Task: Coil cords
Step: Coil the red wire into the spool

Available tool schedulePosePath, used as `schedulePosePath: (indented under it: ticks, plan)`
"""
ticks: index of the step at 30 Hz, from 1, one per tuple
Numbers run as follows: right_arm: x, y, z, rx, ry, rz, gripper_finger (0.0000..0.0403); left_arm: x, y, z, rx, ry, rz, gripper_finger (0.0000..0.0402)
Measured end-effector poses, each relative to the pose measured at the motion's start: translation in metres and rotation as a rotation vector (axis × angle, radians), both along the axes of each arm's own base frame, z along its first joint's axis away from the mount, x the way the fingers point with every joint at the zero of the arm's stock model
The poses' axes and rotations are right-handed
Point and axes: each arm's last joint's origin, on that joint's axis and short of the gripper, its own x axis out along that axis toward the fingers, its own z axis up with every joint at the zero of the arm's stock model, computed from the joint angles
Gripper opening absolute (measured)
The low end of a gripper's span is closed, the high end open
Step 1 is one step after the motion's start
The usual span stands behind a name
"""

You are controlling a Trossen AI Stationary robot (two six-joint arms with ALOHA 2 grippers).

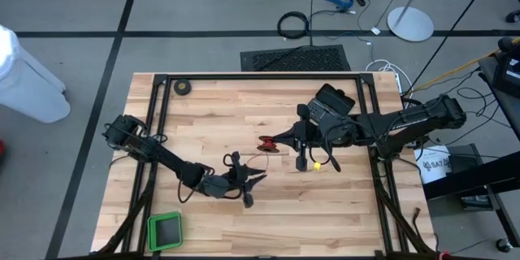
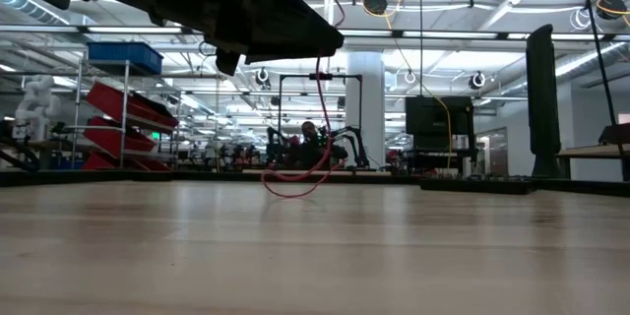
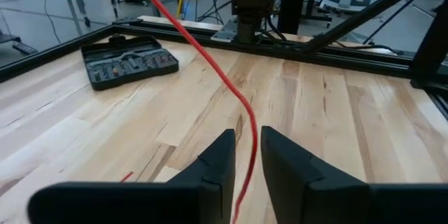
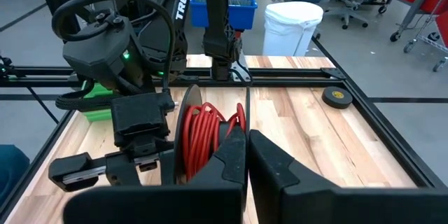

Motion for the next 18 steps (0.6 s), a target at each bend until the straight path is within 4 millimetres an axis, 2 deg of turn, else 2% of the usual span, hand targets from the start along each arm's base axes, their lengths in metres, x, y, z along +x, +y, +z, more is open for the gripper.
schedulePosePath:
  ticks: [7, 12, 18]
  plan:
    - [0.0, 0.0001, 0.0, 0.0, 0.0, 0.0, 0.0, -0.0002, -0.0001, 0.0, 0.017, 0.004, 0.0, 0.0049]
    - [0.0, 0.0001, 0.0, 0.004, 0.0, -0.001, 0.0, -0.0002, -0.0001, 0.0, 0.02, 0.004, 0.003, 0.0008]
    - [0.0, 0.0001, 0.0, 0.008, -0.001, -0.002, 0.0, 0.0012, 0.0038, 0.0005, 0.022, -0.002, 0.029, 0.0003]
